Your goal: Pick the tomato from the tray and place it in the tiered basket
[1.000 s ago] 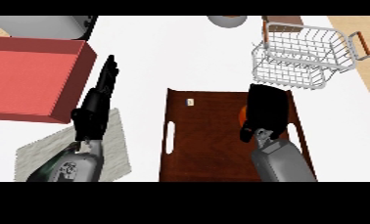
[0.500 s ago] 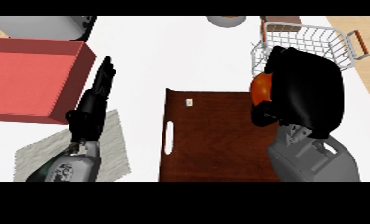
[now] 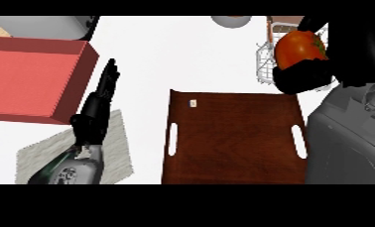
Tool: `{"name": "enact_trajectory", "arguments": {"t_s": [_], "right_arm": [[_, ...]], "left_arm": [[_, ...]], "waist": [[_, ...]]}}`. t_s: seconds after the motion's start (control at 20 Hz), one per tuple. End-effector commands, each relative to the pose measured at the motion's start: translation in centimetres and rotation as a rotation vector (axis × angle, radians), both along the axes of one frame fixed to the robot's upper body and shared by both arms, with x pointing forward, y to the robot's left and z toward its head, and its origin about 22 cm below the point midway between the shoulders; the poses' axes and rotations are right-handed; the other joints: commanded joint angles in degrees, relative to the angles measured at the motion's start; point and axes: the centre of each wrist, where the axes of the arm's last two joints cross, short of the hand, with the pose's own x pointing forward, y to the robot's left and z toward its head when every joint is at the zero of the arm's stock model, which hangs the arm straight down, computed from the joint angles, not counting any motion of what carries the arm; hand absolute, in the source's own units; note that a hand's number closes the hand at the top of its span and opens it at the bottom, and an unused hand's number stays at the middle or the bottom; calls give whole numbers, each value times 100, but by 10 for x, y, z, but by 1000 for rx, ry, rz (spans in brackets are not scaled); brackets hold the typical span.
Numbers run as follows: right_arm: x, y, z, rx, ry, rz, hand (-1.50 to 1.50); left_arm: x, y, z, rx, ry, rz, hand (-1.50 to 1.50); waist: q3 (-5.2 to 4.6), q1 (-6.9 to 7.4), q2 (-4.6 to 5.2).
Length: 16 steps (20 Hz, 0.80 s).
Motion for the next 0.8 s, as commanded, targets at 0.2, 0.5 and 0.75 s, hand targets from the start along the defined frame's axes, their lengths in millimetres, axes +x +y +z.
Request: {"name": "enact_trajectory", "arguments": {"t_s": [0.2, 0.5, 0.75], "right_arm": [[39, -24, 13, 58, -4, -91, 150], [74, -46, 11, -13, 14, -157, 150], [93, -64, -14, -58, 32, -155, 150]], "left_arm": [[-4, -5, -12, -2, -14, -1, 0], [4, 5, 14, 2, -4, 5, 0], [4, -8, 11, -10, 0, 2, 0]], "waist": [[2, -30, 19], [3, -16, 21], [4, -19, 18]]}}
